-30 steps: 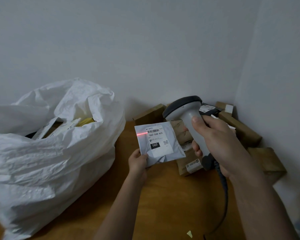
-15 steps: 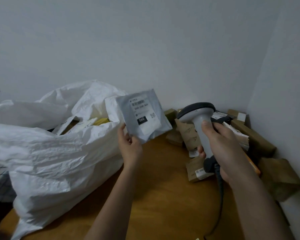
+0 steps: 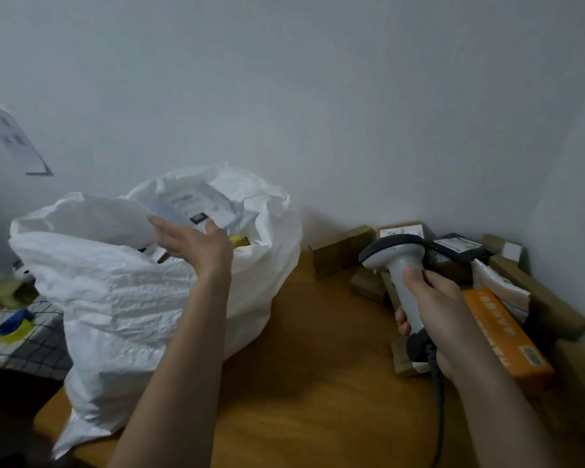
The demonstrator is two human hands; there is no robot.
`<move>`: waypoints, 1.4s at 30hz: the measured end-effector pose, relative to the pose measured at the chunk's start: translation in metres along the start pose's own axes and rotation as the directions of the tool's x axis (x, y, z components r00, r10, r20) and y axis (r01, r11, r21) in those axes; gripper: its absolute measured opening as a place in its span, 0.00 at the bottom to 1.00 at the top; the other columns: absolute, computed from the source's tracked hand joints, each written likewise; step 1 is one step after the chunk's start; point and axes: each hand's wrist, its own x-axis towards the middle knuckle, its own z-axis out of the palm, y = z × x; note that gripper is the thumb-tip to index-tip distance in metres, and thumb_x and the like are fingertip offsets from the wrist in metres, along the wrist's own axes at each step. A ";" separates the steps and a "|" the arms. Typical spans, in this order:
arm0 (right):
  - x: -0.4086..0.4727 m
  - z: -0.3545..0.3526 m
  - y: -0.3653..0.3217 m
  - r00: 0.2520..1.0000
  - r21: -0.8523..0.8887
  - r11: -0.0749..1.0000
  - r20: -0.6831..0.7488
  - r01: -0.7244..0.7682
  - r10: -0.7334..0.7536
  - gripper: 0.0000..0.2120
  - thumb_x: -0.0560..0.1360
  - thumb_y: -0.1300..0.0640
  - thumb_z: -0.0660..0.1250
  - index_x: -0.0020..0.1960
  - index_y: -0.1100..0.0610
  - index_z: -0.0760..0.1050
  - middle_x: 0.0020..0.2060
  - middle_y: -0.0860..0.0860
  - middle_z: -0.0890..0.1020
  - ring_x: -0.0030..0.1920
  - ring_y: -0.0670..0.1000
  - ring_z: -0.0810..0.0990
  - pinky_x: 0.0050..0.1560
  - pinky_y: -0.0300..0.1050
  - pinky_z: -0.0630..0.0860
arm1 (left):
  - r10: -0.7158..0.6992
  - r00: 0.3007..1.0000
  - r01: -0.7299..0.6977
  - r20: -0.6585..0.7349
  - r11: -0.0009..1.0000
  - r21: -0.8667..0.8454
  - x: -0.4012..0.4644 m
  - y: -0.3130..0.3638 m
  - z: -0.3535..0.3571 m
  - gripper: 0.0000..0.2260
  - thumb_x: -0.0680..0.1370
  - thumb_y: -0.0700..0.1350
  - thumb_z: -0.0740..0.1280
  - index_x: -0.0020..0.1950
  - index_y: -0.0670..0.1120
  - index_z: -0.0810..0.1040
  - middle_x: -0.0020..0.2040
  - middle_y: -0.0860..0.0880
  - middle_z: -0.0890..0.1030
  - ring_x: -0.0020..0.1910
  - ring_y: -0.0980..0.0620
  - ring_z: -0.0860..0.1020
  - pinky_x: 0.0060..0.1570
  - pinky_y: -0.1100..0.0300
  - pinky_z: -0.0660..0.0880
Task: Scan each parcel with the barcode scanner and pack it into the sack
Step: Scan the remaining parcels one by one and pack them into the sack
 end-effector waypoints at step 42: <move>0.116 -0.217 0.098 0.890 -0.037 0.970 -0.408 -0.238 0.203 0.13 0.80 0.42 0.60 0.49 0.51 0.75 0.29 0.51 0.79 0.31 0.52 0.78 0.34 0.48 0.75 | -0.320 0.129 -0.669 0.939 0.671 0.321 -0.299 -0.224 0.244 0.56 0.64 0.57 0.78 0.79 0.54 0.41 0.76 0.49 0.56 0.75 0.45 0.56 0.72 0.39 0.57</move>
